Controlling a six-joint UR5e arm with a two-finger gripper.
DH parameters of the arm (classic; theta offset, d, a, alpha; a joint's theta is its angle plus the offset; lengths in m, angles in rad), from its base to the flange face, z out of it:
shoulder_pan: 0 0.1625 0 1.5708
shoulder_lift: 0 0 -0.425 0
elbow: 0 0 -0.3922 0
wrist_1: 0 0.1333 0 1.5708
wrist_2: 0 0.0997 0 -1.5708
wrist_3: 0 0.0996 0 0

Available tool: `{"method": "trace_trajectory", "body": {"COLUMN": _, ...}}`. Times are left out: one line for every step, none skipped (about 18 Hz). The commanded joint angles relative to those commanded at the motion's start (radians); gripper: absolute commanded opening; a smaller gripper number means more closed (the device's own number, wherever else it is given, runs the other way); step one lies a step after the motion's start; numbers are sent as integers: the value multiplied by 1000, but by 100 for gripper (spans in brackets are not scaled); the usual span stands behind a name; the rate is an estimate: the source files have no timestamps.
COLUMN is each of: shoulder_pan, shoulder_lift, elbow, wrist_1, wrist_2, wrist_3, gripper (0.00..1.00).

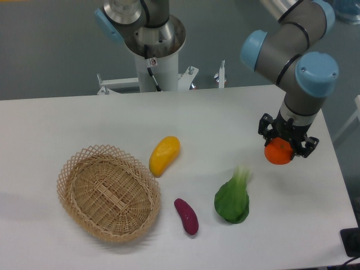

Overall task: Place the orange in the basket
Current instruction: 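Lift the held orange with the gripper above the bok choy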

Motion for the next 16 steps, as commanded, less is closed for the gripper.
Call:
{"method": "trace_trajectory", "body": {"shoulder_pan": 0, "shoulder_lift": 0, "elbow": 0, "wrist_1": 0, "wrist_2": 0, "wrist_3": 0, "gripper": 63}}
{"method": "trace_trajectory", "body": {"shoulder_pan": 2, "shoulder_lift": 0, "elbow": 0, "wrist_1": 0, "wrist_2": 0, "wrist_3": 0, "gripper": 63}}
{"method": "trace_trajectory", "body": {"shoulder_pan": 0, "shoulder_lift": 0, "elbow": 0, "wrist_1": 0, "wrist_2": 0, "wrist_3": 0, "gripper": 63}}
{"method": "trace_trajectory", "body": {"shoulder_pan": 0, "shoulder_lift": 2, "elbow": 0, "wrist_1": 0, "wrist_2": 0, "wrist_3": 0, "gripper": 63}}
{"method": "trace_trajectory", "body": {"shoulder_pan": 0, "shoulder_lift": 0, "elbow": 1, "wrist_1": -2, "wrist_2": -3, "wrist_3": 0, "gripper": 63}}
{"method": "trace_trajectory", "body": {"shoulder_pan": -2, "shoulder_lift": 2, "elbow": 0, "wrist_1": -2, "wrist_2": 0, "wrist_3": 0, "gripper": 63}}
{"method": "trace_trajectory", "body": {"shoulder_pan": -5, "shoulder_lift": 2, "elbow": -2, "wrist_1": -2, "wrist_2": -6, "wrist_3": -3, "gripper": 63}}
{"method": "trace_trajectory", "body": {"shoulder_pan": -5, "shoulder_lift": 5, "elbow": -5, "wrist_1": -3, "wrist_2": -12, "wrist_3": -11, "gripper": 63}}
{"method": "trace_trajectory", "body": {"shoulder_pan": -5, "shoulder_lift": 6, "elbow": -6, "wrist_1": -5, "wrist_2": -18, "wrist_3": -14, "gripper": 63}}
{"method": "trace_trajectory", "body": {"shoulder_pan": -5, "shoulder_lift": 9, "elbow": -8, "wrist_1": -5, "wrist_2": -35, "wrist_3": -15, "gripper": 63}}
{"method": "trace_trajectory", "body": {"shoulder_pan": -5, "shoulder_lift": 11, "elbow": -12, "wrist_1": -5, "wrist_2": -54, "wrist_3": -24, "gripper": 63}}
{"method": "trace_trajectory", "body": {"shoulder_pan": -6, "shoulder_lift": 14, "elbow": -18, "wrist_1": -3, "wrist_2": -73, "wrist_3": -49, "gripper": 63}}
{"method": "trace_trajectory", "body": {"shoulder_pan": -6, "shoulder_lift": 14, "elbow": -18, "wrist_1": -5, "wrist_2": -81, "wrist_3": -61, "gripper": 63}}
{"method": "trace_trajectory", "body": {"shoulder_pan": -11, "shoulder_lift": 14, "elbow": -20, "wrist_1": -5, "wrist_2": -84, "wrist_3": -74, "gripper": 63}}
{"method": "trace_trajectory", "body": {"shoulder_pan": -21, "shoulder_lift": 15, "elbow": -20, "wrist_1": -5, "wrist_2": -84, "wrist_3": -89, "gripper": 63}}
{"method": "trace_trajectory", "body": {"shoulder_pan": -29, "shoulder_lift": 15, "elbow": -18, "wrist_1": -5, "wrist_2": -83, "wrist_3": -104, "gripper": 63}}
